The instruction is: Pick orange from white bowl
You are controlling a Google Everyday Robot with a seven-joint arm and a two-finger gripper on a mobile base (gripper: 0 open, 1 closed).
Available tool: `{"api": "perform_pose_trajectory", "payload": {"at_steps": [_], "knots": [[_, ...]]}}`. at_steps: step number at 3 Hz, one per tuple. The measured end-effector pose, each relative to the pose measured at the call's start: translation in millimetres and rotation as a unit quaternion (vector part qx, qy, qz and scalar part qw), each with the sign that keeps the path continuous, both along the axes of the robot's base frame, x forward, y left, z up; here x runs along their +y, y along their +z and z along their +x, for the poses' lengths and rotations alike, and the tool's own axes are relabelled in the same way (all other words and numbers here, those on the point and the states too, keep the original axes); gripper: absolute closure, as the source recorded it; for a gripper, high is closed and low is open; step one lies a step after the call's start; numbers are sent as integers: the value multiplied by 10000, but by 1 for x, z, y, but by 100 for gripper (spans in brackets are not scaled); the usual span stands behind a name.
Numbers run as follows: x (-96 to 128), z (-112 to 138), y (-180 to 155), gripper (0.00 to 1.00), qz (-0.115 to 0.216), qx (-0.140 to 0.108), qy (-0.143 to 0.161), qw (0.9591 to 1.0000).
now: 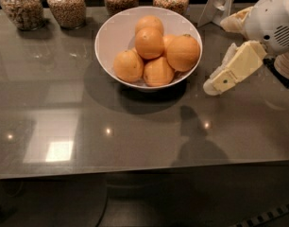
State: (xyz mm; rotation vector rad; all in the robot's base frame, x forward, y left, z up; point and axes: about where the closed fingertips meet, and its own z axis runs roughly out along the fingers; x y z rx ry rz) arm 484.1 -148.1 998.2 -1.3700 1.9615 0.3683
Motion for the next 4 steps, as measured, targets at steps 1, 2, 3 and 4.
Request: {"api": "perform_pose_trajectory", "payload": {"at_steps": [1, 2, 3, 4], "knots": [[7, 15, 1, 0, -17, -308, -82, 9995], [18, 40, 3, 0, 73, -798, -281, 9964], [26, 64, 14, 0, 242, -1334, -482, 9896], [27, 72, 9, 0, 181, -1328, -481, 9898]]}}
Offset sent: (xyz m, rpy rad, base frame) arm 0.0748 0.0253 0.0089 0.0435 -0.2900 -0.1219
